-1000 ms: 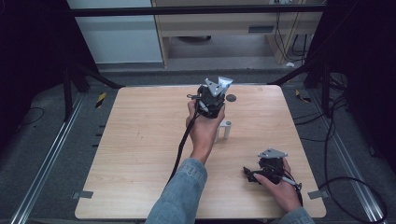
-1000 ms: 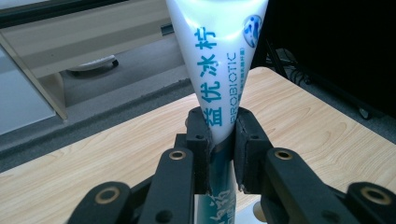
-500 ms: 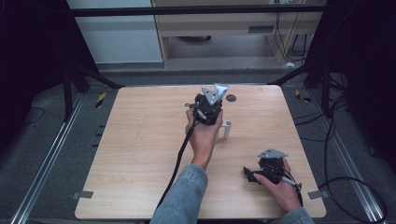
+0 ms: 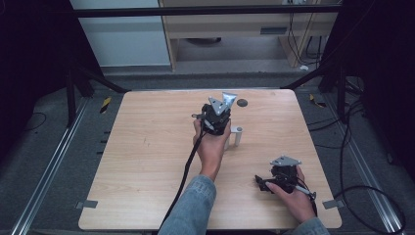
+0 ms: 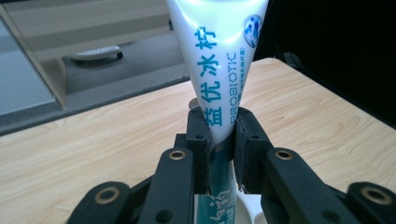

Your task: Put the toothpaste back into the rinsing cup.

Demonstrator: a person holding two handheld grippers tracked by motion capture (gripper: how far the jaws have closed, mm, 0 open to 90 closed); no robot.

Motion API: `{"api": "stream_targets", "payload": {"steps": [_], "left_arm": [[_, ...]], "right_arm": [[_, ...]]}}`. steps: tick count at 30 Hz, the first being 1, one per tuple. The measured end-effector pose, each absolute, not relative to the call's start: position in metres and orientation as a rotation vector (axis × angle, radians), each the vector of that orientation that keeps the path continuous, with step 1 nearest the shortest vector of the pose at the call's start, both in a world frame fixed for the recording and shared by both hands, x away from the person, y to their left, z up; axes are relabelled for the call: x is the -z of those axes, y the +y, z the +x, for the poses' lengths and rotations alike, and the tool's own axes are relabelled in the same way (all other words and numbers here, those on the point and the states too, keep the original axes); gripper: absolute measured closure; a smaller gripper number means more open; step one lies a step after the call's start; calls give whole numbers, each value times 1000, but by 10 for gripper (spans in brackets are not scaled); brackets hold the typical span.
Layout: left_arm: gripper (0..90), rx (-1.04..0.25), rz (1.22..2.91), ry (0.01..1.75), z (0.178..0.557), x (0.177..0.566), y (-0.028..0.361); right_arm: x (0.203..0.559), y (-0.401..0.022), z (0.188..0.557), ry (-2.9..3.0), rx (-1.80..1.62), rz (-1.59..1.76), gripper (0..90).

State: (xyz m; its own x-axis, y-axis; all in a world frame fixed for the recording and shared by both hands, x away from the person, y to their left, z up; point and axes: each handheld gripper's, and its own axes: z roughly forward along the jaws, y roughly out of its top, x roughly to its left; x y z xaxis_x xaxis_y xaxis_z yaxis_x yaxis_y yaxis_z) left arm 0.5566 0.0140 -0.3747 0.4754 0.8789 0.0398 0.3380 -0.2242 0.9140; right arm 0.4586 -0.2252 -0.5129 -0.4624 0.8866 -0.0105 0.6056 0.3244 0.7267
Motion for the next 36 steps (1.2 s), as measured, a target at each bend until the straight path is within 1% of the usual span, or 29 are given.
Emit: {"api": "stream_targets", "payload": {"steps": [21,36], "left_arm": [[777,-712,1796,1028,557,385,16],[776,-703,1820,1048,558,401,20]], "right_arm": [[513,-225,458,2185,-940,1327,20],[513,-225,458,2185,-938,1328,20]]}}
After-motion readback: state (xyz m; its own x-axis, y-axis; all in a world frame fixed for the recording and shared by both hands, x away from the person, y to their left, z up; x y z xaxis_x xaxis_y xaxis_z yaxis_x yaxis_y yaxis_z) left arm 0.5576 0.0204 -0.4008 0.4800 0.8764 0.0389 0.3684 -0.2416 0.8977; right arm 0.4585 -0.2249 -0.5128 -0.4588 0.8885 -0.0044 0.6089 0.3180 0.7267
